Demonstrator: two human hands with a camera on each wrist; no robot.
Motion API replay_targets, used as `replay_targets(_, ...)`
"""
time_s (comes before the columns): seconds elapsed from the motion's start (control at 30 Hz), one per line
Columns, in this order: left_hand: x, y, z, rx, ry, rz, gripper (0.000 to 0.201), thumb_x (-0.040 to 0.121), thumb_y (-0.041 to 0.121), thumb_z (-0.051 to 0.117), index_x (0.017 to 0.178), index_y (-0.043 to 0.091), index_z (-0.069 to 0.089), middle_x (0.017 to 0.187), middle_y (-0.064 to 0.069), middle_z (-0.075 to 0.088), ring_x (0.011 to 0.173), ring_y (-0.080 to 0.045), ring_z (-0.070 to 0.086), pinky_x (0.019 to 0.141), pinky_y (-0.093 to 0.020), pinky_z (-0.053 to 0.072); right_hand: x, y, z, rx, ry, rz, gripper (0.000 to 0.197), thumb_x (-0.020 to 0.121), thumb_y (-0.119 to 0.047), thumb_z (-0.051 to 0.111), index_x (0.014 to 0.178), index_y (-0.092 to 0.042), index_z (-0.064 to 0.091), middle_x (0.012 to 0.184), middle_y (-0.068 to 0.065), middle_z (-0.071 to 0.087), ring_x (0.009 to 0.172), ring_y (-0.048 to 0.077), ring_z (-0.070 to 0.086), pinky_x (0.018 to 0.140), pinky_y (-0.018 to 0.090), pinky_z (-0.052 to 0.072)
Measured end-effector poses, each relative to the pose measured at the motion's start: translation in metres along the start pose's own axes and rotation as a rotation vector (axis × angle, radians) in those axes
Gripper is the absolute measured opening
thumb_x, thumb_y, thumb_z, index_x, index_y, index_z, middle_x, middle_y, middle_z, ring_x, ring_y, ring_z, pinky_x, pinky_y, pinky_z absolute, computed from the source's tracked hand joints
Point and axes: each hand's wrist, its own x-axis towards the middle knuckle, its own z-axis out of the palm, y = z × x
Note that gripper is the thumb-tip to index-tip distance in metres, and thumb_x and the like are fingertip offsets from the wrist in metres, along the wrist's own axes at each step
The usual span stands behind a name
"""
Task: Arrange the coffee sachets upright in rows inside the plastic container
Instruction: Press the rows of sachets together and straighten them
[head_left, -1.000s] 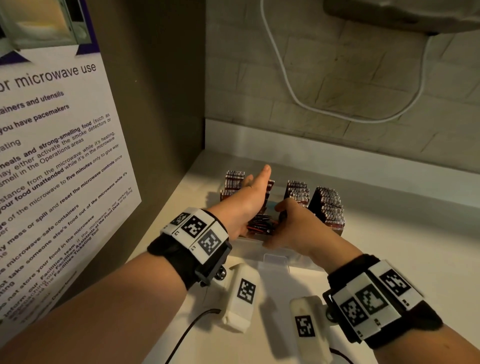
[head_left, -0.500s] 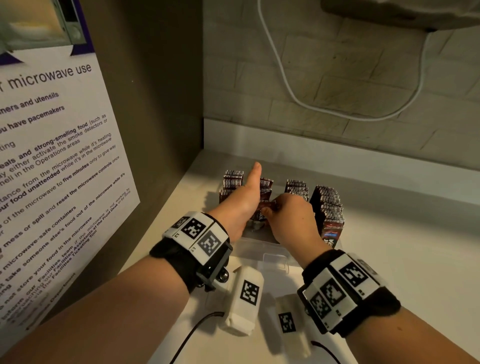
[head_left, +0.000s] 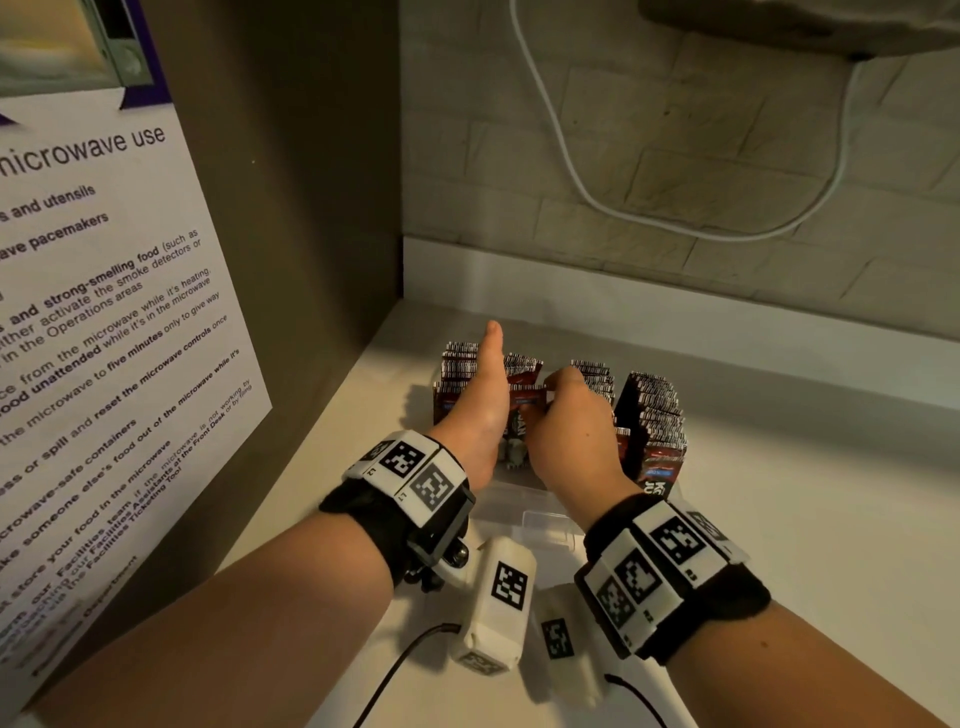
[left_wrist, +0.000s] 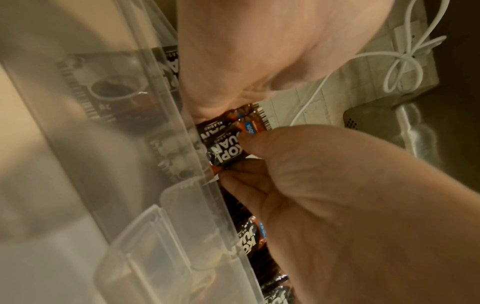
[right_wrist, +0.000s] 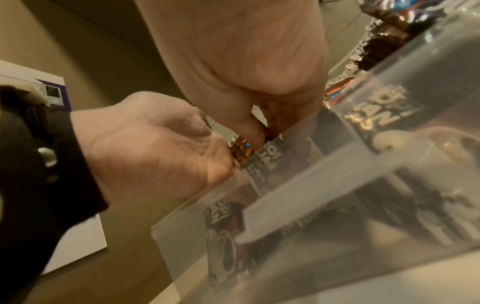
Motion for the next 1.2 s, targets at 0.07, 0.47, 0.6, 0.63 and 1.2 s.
replay_targets(0.07, 0.001, -0.002, 0.000, -0.005, 0.000, 0.011, 0.081, 0.080, 0.085, 0.022, 0.129, 0.029, 0.054, 0.137, -0.001, 0.056, 0.127, -0.020, 0.050, 0.112, -0.049, 0.033, 0.001, 0.000, 0.001, 0.035, 0.004, 0.012, 0.024, 0.093, -0.011, 0.055, 0.115, -0.005, 0.049, 0.107, 0.015, 0.065, 0.093, 0.030, 0.063, 0.066, 0.031, 0.045)
replay_targets(0.47, -0.003, -0.005, -0.003, -0.066, 0.021, -0.003, 0.062, 0.081, 0.080, 0.035, 0.116, 0.033, 0.057, 0.130, 0.001, 0.057, 0.123, -0.018, 0.050, 0.112, -0.047, 0.032, -0.001, 0.001, 0.010, 0.063, -0.003, -0.054, 0.011, 0.093, -0.011, 0.055, 0.101, -0.005, 0.058, 0.096, 0.010, 0.066, 0.089, 0.025, 0.061, 0.068, 0.026, 0.039)
replay_targets(0.6, 0.000, -0.005, -0.002, -0.063, 0.017, 0.009, 0.071, 0.086, 0.075, 0.032, 0.142, 0.031, 0.040, 0.129, 0.007, 0.051, 0.122, -0.013, 0.044, 0.114, -0.045, 0.028, 0.000, -0.002, 0.013, 0.138, -0.048, 0.019, 0.016, 0.091, -0.004, 0.052, 0.107, -0.003, 0.051, 0.102, 0.012, 0.063, 0.094, 0.028, 0.061, 0.070, 0.029, 0.041)
replay_targets(0.63, 0.000, -0.005, -0.002, -0.061, 0.024, 0.013, 0.063, 0.088, 0.073, 0.032, 0.135, 0.033, 0.046, 0.116, 0.010, 0.052, 0.117, -0.011, 0.044, 0.112, -0.044, 0.030, -0.001, -0.003, 0.013, 0.163, -0.048, 0.042, 0.019, 0.090, -0.003, 0.052, 0.109, -0.003, 0.048, 0.103, 0.013, 0.062, 0.095, 0.028, 0.060, 0.070, 0.030, 0.040)
replay_targets(1.2, -0.009, 0.001, 0.002, 0.021, 0.015, 0.005, 0.067, 0.092, 0.068, 0.028, 0.149, 0.032, 0.031, 0.152, 0.004, 0.036, 0.121, -0.013, 0.042, 0.098, -0.035, 0.032, -0.001, -0.010, 0.013, 0.273, -0.199, 0.110, 0.042, 0.092, 0.000, 0.044, 0.131, -0.003, 0.030, 0.106, 0.013, 0.061, 0.093, 0.029, 0.063, 0.079, 0.044, 0.055)
